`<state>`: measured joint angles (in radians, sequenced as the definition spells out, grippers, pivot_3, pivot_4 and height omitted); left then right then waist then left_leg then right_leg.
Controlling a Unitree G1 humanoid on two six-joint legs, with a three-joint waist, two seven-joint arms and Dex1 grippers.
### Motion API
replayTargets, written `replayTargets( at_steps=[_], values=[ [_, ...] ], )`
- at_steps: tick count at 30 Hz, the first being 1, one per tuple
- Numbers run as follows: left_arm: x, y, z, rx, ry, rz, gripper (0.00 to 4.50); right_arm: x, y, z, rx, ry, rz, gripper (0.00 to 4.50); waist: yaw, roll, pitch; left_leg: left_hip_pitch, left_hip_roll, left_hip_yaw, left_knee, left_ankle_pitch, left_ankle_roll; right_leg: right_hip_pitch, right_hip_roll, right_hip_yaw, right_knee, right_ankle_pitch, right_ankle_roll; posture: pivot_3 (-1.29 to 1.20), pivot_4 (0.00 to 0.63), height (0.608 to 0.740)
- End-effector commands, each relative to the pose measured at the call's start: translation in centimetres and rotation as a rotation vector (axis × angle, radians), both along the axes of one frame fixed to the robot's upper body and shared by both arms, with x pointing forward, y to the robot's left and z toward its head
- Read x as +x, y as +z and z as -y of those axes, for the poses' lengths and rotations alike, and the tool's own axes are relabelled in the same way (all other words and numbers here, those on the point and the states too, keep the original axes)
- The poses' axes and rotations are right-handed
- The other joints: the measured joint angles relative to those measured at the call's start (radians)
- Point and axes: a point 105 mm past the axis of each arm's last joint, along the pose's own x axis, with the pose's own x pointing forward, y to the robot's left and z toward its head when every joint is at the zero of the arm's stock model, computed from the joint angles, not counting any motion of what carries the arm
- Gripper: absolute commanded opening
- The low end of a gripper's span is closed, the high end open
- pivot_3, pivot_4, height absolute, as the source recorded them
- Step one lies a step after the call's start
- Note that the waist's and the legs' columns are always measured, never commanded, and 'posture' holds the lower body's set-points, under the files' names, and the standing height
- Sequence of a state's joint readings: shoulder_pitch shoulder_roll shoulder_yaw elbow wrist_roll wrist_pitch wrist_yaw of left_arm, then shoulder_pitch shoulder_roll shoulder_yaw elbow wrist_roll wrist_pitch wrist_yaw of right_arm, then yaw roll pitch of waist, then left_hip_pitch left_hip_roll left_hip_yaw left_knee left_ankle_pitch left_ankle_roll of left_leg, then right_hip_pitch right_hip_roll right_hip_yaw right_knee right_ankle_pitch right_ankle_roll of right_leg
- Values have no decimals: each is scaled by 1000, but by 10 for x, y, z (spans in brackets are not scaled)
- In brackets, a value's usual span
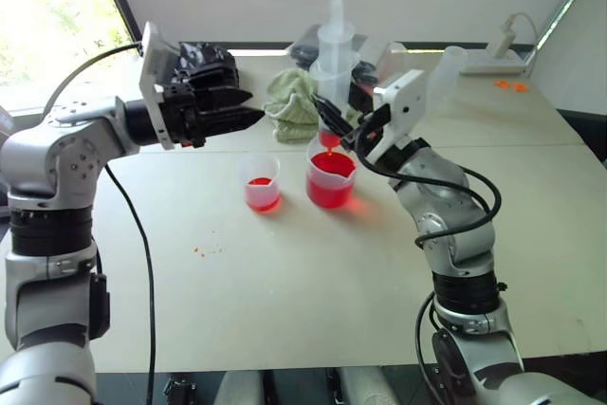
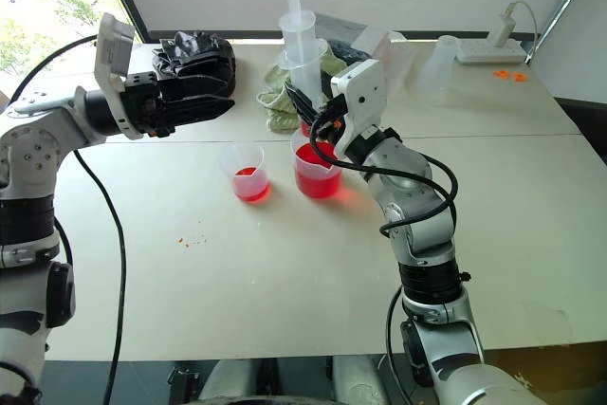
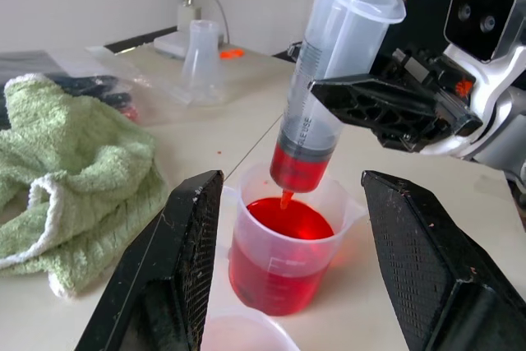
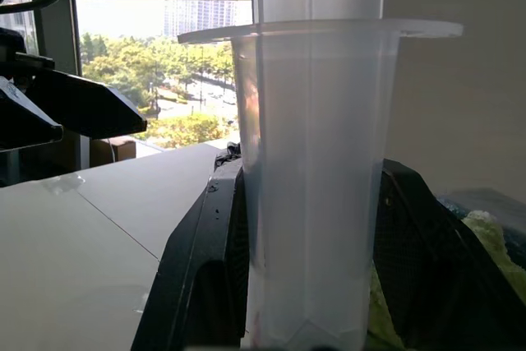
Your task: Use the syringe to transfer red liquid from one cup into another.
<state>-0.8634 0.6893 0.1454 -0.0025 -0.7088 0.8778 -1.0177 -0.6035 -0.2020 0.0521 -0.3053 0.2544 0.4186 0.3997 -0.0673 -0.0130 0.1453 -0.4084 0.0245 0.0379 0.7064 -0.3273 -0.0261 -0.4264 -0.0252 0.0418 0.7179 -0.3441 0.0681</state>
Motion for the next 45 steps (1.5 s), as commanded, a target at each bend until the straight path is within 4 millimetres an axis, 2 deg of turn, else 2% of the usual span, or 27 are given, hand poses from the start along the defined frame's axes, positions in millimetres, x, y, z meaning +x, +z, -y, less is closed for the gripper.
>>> replayTargets(
  at_steps=[1,12,29,36,43,45],
  values=[
    [-7,19,15,-29,-55,56,2796,-10,13,-1,9,20,57,1460,-1,0,0,0,0,0,0,0,0,0,0,0,0,0,0,0,150,740],
    [1,12,43,-39,-104,29,2796,-16,11,-7,8,36,50,1460,-2,0,0,0,0,0,0,0,0,0,0,0,0,0,0,0,150,740],
    [4,19,68,-60,-169,89,2796,-20,10,-12,-3,53,45,1460,-2,0,0,0,0,0,0,0,0,0,0,0,0,0,0,0,150,740],
    [6,16,78,-54,-178,109,2796,-20,10,-12,0,51,43,1460,-1,0,0,0,0,0,0,0,0,0,0,0,0,0,0,0,150,740],
    [7,16,82,-60,-183,113,2796,-20,11,-13,5,48,43,1460,-2,0,0,0,0,0,0,0,0,0,0,0,0,0,0,0,150,740],
    [7,16,82,-63,-185,113,2286,-20,11,-13,7,47,43,1460,-2,0,0,0,0,0,0,0,0,0,0,0,0,0,0,0,150,740]
  ],
)
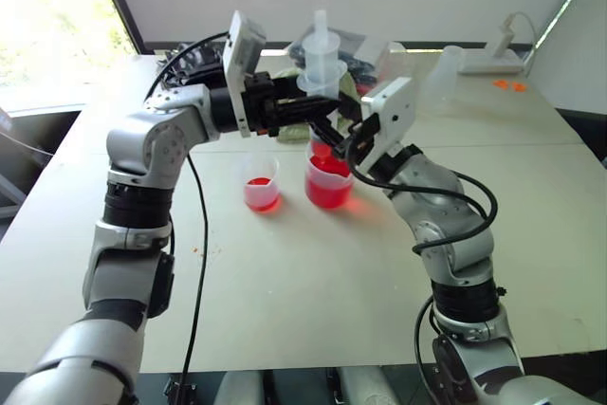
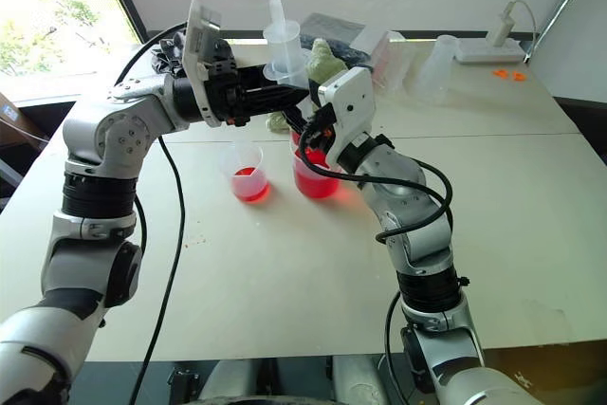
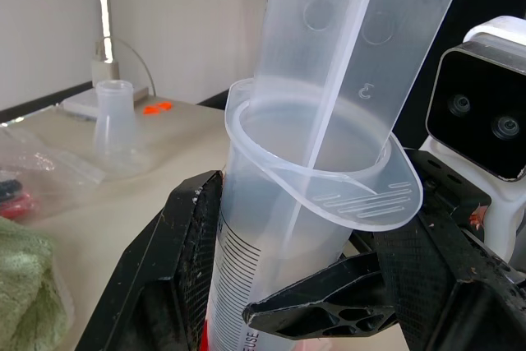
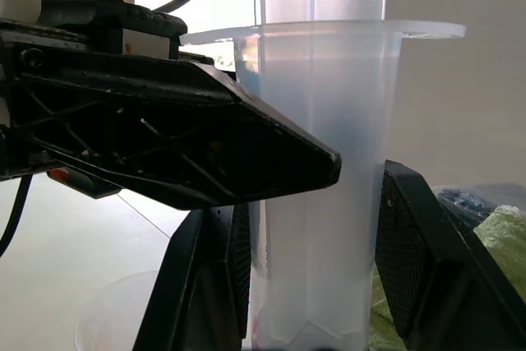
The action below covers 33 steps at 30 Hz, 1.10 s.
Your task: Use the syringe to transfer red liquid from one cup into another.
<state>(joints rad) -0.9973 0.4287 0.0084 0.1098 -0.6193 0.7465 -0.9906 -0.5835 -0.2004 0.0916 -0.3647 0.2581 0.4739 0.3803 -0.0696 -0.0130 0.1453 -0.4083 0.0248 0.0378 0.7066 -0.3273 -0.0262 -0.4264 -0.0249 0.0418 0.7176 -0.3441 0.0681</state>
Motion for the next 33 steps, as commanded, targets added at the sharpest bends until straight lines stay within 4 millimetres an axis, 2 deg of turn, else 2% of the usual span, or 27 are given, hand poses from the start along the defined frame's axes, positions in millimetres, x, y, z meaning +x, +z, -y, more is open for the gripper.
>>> replayTargets(
  at_steps=[1,2,3,17,19,20,23,30,33],
  values=[
    [-6,14,4,-9,-22,63,2065,-11,15,-3,29,25,65,1460,0,0,0,0,0,0,0,0,0,0,0,0,0,0,0,0,150,740],
    [-6,14,4,-10,-22,63,1716,-11,15,-3,29,25,65,1460,0,0,0,0,0,0,0,0,0,0,0,0,0,0,0,0,150,740],
    [-6,15,4,-11,-23,64,1657,-11,15,-3,30,25,64,1460,1,0,0,0,0,0,0,0,0,0,0,0,0,0,0,0,150,740],
    [-12,17,6,-12,-47,66,1657,-11,11,-3,28,48,30,1460,1,0,0,0,0,0,0,0,0,0,0,0,0,0,0,0,150,740],
    [-12,17,6,-10,-46,68,1657,-11,11,-3,31,44,25,2557,1,0,0,0,0,0,0,0,0,0,0,0,0,0,0,0,150,740],
    [-12,17,6,-10,-47,68,1657,-11,11,-3,31,41,23,2900,1,0,0,0,0,0,0,0,0,0,0,0,0,0,0,0,150,740],
    [-12,17,7,-9,-48,68,1657,-10,11,-2,28,36,21,4421,0,0,0,0,0,0,0,0,0,0,0,0,0,0,0,0,150,740],
    [-10,15,3,9,-35,76,1657,-11,6,5,-13,57,-11,4475,1,0,0,0,0,0,0,0,0,0,0,0,0,0,0,0,150,740],
    [-9,17,-2,19,-16,97,1657,-20,-4,14,-71,141,-85,4475,3,0,0,0,0,0,0,0,0,0,0,0,0,0,0,0,150,740]
  ],
)
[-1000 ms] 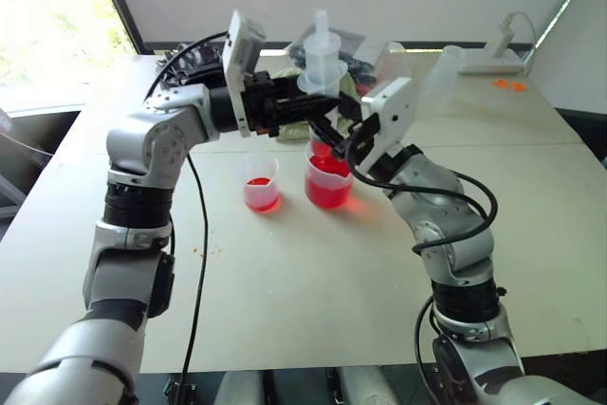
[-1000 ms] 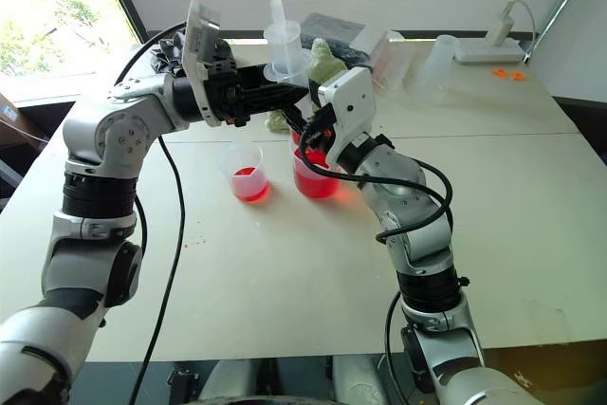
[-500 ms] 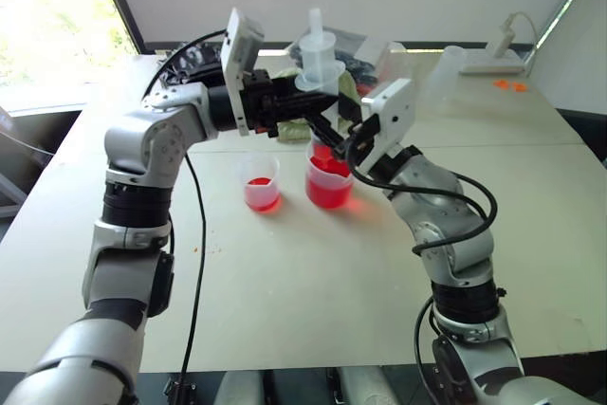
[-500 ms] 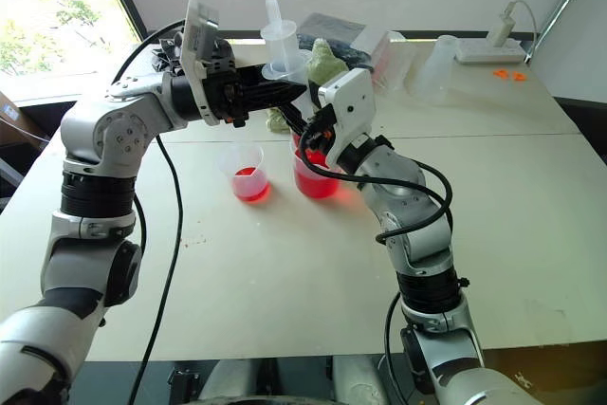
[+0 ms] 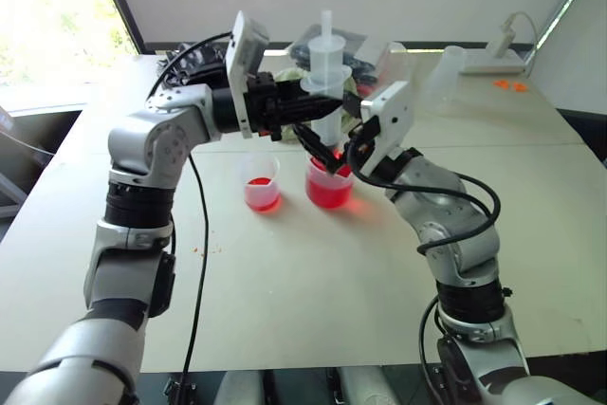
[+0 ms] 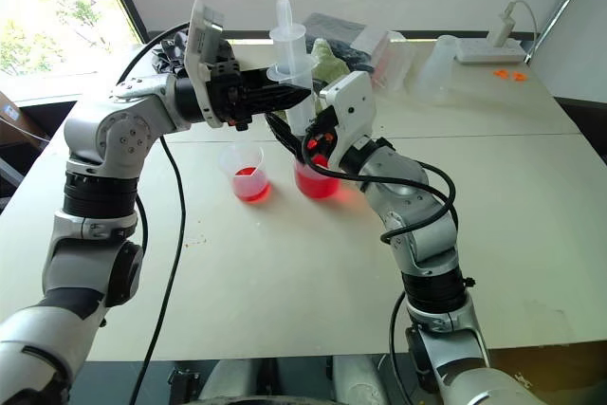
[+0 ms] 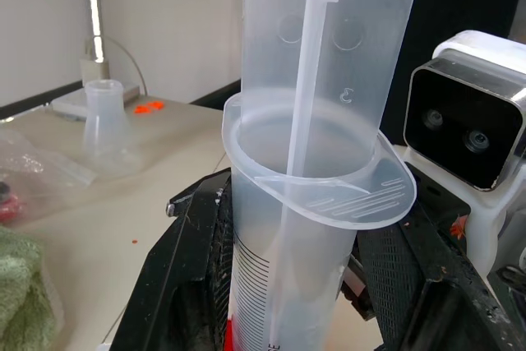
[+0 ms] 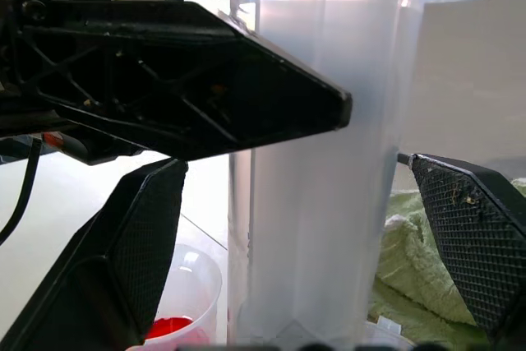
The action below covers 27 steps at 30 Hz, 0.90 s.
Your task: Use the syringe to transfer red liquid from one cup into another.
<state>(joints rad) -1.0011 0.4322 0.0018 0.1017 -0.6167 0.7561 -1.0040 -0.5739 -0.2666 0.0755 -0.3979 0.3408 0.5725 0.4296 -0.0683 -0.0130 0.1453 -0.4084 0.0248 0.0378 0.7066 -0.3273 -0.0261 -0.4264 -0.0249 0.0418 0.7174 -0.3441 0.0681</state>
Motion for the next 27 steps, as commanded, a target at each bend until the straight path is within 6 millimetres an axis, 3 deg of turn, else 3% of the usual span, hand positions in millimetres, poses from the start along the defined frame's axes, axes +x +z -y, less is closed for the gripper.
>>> replayTargets(
  at_steps=[1,5,11,19,22,27],
  values=[
    [-7,18,-5,4,3,102,1657,-19,3,11,-33,104,-28,4475,3,0,0,0,0,0,0,0,0,0,0,0,0,0,0,0,150,740],
    [-3,24,-10,-3,42,141,1657,-19,-2,34,-99,135,-79,4475,4,0,0,0,0,0,0,0,0,1,0,0,-1,0,0,0,150,740],
    [0,23,-6,-44,66,147,1657,-19,6,50,-83,141,-108,4475,13,0,0,0,0,0,0,0,0,1,0,0,-1,0,0,0,150,740],
    [4,25,-5,-72,76,150,1657,-18,7,48,-94,130,-92,4475,25,0,0,0,0,0,1,0,0,1,0,0,-1,0,0,0,150,740],
    [4,35,-6,-115,77,139,1657,-18,8,47,-87,128,-89,4475,28,0,0,-1,0,0,2,-1,1,1,0,0,-1,0,0,0,150,740],
    [4,31,-8,-88,70,135,1657,-19,10,46,-83,125,-83,4475,26,0,0,-1,0,0,3,-1,2,1,0,0,-1,0,0,0,150,740]
  ],
)
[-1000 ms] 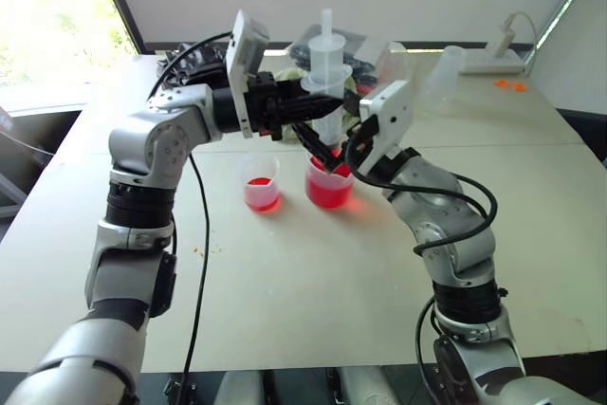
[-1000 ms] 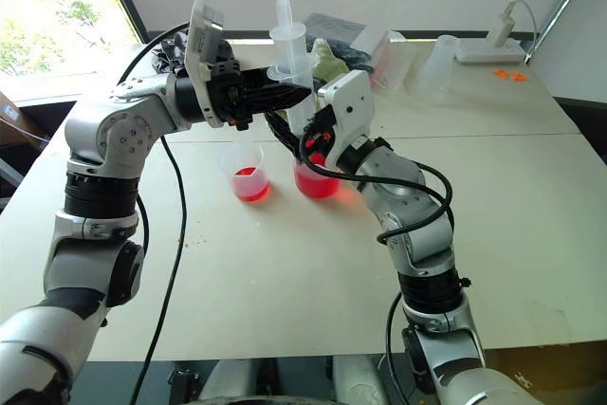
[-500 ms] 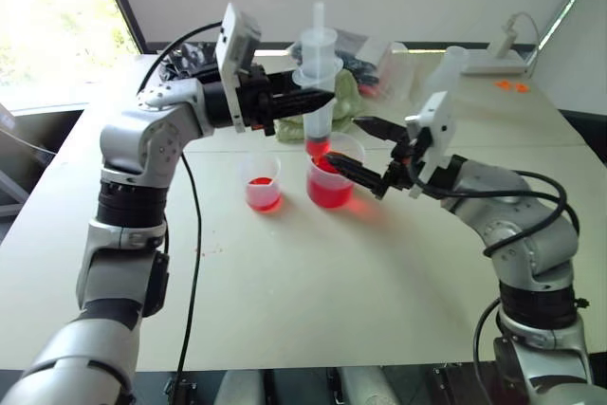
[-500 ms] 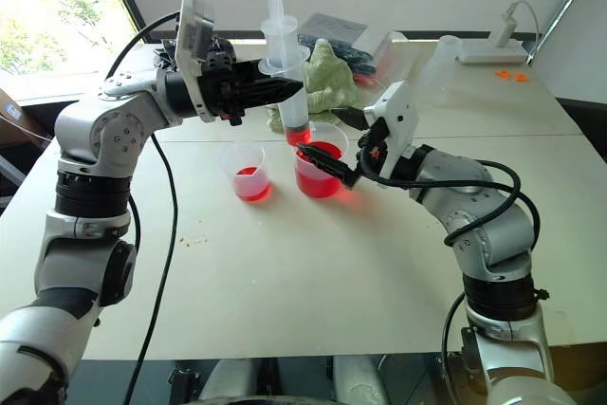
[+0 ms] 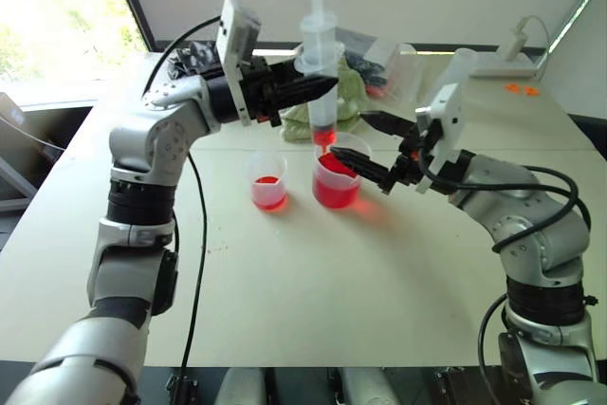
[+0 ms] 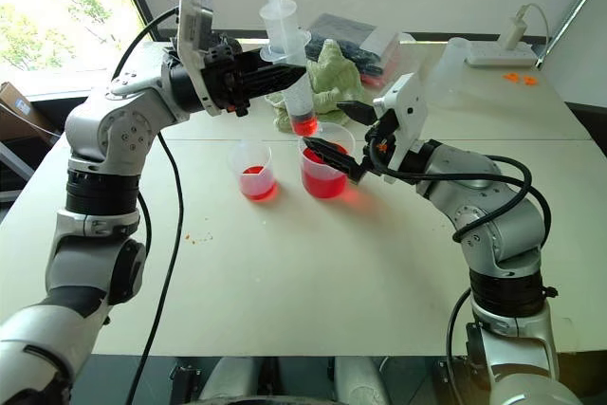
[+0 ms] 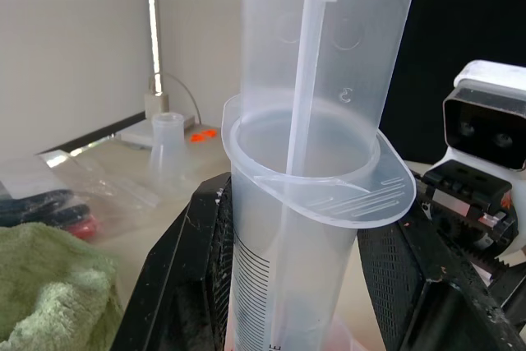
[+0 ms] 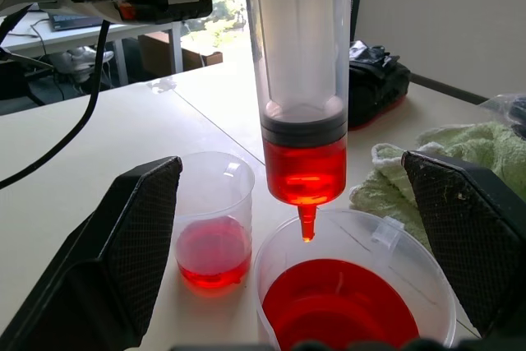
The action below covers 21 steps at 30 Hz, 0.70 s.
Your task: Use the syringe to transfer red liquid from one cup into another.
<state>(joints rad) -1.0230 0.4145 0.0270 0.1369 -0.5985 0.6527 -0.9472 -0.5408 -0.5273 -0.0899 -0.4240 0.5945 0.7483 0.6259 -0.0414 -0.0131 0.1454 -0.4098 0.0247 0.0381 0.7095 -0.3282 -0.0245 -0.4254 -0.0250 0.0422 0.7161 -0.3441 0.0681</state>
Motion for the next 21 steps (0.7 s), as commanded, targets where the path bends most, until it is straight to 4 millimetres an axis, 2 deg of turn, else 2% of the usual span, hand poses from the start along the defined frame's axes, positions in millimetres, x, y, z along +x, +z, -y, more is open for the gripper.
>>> replayTargets(
  at_steps=[1,6,13,17,21],
  values=[
    [-5,19,-5,-31,-6,49,1657,-5,16,-3,21,14,67,4475,-1,0,0,0,0,0,0,0,0,0,0,0,0,0,0,0,150,740],
    [-10,36,-12,-80,-27,39,1657,-4,17,-2,22,7,73,4475,-1,0,0,0,0,0,0,0,0,0,0,0,0,0,0,0,150,740],
    [-16,54,-39,-30,54,109,1657,-3,17,-5,25,18,72,4475,-3,0,0,0,1,0,0,0,0,0,1,0,0,0,0,0,150,740],
    [-24,53,-56,0,85,97,1657,-3,16,-10,34,34,70,4475,-3,0,0,0,1,0,0,0,0,0,0,0,0,0,0,0,150,740],
    [-34,47,-58,-19,69,36,1657,-3,15,-13,32,44,69,4475,1,0,0,0,0,-1,1,0,0,0,0,0,0,0,0,0,150,740]
  ],
)
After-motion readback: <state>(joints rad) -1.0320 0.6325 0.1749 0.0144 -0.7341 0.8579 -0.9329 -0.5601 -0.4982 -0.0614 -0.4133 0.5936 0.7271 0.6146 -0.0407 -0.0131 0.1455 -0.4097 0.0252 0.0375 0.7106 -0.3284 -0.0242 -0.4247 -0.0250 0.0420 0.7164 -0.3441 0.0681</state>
